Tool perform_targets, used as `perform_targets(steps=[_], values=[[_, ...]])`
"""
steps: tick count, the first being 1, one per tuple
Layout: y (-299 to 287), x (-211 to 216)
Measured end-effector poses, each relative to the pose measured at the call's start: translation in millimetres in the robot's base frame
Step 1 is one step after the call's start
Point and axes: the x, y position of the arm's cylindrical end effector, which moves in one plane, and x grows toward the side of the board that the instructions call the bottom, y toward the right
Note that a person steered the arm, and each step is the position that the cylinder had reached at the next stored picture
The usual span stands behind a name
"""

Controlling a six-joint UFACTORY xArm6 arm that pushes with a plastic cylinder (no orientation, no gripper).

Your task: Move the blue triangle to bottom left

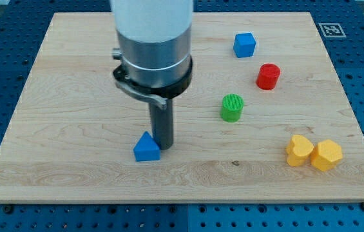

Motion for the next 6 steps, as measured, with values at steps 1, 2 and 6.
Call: perform_targets(steps=[1, 2, 6], values=[[-22, 9], [-27, 23], [-95, 45]])
